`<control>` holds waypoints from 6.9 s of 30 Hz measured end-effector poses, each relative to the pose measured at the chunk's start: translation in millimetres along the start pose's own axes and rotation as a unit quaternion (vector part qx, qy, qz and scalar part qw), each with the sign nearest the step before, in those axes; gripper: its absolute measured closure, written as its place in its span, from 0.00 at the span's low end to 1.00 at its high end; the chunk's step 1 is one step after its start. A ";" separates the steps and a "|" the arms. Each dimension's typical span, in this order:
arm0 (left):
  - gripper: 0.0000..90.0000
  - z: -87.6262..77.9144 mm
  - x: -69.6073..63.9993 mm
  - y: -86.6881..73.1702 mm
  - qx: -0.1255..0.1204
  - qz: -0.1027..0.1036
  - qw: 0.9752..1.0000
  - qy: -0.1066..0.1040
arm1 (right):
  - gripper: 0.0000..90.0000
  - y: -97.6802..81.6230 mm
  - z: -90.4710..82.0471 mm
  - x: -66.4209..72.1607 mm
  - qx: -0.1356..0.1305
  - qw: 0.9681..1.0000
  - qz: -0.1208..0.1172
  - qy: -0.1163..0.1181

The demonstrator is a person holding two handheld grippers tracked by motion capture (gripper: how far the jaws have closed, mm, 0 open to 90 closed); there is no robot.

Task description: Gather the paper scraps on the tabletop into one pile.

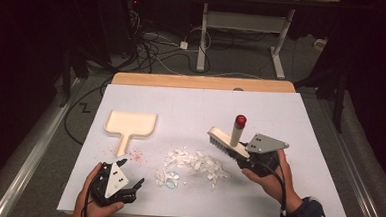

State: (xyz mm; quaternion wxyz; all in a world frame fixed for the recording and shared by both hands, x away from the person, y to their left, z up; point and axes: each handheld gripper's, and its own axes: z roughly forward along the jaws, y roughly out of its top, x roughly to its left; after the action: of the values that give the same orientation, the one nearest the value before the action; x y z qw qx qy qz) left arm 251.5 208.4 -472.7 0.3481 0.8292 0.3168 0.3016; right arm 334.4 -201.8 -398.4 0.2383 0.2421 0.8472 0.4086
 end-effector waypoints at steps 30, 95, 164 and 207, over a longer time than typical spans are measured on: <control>0.21 1.0 -1.3 3.2 -0.001 0.003 1.000 -0.007 | 0.76 -3.3 3.6 21.9 0.009 0.999 0.037 0.032; 0.21 6.3 -11.5 7.6 -0.014 0.024 1.000 -0.001 | 0.76 21.0 4.4 26.9 -0.015 0.995 0.028 0.094; 0.21 11.8 -13.8 11.5 -0.004 0.033 0.999 -0.005 | 0.76 -60.7 -44.5 34.8 0.024 0.992 0.009 0.125; 0.21 12.8 -14.3 11.7 -0.004 0.037 0.999 -0.012 | 0.76 -47.9 -8.3 14.1 0.007 0.997 0.009 0.074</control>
State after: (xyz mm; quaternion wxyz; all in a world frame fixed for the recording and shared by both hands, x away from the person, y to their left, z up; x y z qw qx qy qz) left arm 255.6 186.4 -475.1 0.3437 0.8427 0.2802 0.3052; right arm 308.2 -224.3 -435.4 0.1693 0.2207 0.8631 0.4215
